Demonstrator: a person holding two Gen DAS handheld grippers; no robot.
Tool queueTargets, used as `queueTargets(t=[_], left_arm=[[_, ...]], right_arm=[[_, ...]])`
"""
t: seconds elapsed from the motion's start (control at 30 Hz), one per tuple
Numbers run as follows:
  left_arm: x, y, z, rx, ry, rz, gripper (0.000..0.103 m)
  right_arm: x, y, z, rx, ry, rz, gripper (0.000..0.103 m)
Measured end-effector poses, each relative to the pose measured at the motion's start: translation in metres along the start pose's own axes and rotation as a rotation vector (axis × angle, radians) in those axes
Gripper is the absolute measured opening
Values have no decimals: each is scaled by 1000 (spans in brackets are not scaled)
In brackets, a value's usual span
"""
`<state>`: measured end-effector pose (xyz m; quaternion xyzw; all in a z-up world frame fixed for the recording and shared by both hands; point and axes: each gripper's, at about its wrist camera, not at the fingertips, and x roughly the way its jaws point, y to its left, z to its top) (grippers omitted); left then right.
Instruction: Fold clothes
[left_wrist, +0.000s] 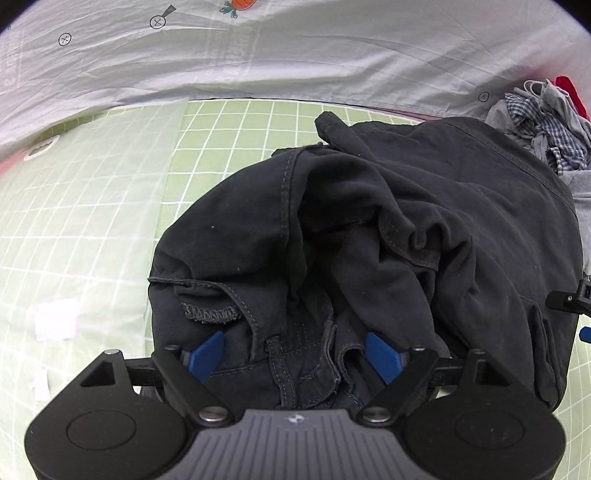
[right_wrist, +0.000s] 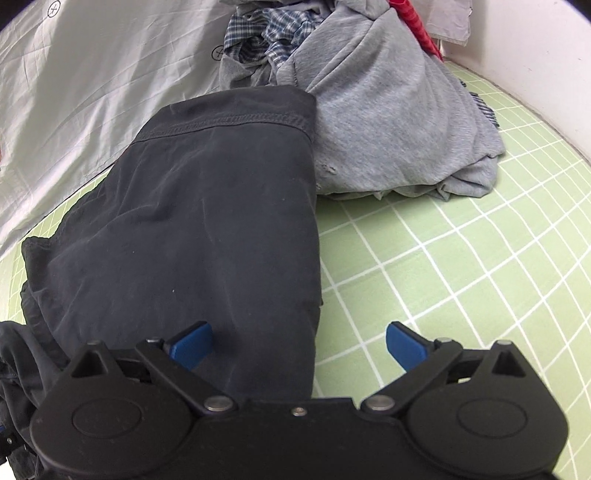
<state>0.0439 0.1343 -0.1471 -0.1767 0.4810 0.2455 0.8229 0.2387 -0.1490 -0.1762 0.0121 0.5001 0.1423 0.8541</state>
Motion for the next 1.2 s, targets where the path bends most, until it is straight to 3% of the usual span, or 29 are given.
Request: queueTargets(t=[0.17, 0.27, 0.33, 0.47, 0.53, 0.57, 0.6, 0.63, 0.67, 0.87, 1.2], left_arm=[[11, 1, 4, -16, 26, -5, 92], [10, -5, 3, 34, 16, 0, 79], [9, -6, 2, 42, 11, -2, 70], [4, 0, 1, 18, -6, -21, 52], [0, 2, 2, 6, -21, -28, 25], [-3, 4, 3, -2, -30, -32, 18], [-6, 6, 3, -10, -37, -36, 12], [-9, 8, 4, -21, -45, -37, 10], [-14, 11, 6, -23, -61, -34, 2], [-49, 31, 23, -21, -171, -9, 1], [-97, 73, 38, -23, -306, -20, 1]], right_arm=[[15, 11, 6, -45, -15, 20, 102], [17, 12, 7, -42, -28, 48, 97], [18, 8, 8, 7, -13, 101, 79], [16, 9, 4, 65, -1, 167, 55], [12, 15, 4, 43, -5, 156, 43], [10, 18, 3, 36, -10, 161, 37], [7, 18, 2, 45, -16, 176, 23], [4, 16, 1, 62, -23, 189, 19], [1, 13, 0, 79, -29, 203, 17], [-25, 21, -12, 107, -79, 267, 12], [-56, 80, -42, -4, -71, 363, 12]])
